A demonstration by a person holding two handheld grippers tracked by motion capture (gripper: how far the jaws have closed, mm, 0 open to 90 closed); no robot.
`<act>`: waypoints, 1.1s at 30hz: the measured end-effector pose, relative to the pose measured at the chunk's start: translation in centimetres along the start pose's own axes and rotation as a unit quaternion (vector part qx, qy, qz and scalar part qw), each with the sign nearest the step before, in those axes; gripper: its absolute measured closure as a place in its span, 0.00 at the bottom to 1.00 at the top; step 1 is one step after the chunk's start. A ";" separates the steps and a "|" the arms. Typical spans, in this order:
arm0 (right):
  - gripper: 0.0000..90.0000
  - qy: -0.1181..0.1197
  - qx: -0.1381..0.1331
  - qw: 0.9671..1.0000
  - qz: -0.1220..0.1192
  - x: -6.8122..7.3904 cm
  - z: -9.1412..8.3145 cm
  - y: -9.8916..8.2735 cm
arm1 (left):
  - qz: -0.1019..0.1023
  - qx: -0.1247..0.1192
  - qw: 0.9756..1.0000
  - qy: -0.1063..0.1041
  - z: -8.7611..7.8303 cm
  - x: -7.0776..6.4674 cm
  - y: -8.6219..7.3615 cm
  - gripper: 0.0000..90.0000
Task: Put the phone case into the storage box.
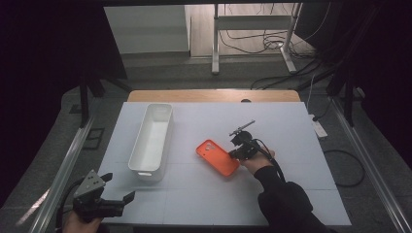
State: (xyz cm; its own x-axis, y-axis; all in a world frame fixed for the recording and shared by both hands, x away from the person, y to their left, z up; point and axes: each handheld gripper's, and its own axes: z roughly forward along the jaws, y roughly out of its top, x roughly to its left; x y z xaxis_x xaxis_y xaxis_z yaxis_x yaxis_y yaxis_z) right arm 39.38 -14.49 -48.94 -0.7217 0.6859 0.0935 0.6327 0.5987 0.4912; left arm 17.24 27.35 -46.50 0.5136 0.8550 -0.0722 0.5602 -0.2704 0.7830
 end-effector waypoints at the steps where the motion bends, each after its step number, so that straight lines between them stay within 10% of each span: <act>1: 0.99 0.001 -0.005 1.000 0.002 -0.1 -0.2 0.0 | -0.003 -0.001 1.000 -0.002 0.0 0.1 0.0 0.02; 33: 0.99 0.008 -0.067 0.998 -0.001 0.2 -3.9 -0.9 | -0.013 0.003 1.000 -0.010 0.1 0.3 0.1 0.00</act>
State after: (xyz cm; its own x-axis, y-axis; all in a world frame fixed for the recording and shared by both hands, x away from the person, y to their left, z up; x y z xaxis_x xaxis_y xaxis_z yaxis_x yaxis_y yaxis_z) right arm 37.61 -16.52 -46.00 -0.7281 0.6772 0.1060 0.5891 0.5391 0.6020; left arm 17.56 27.53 -46.52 0.5121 0.8525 -0.1053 0.5778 -0.2512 0.7766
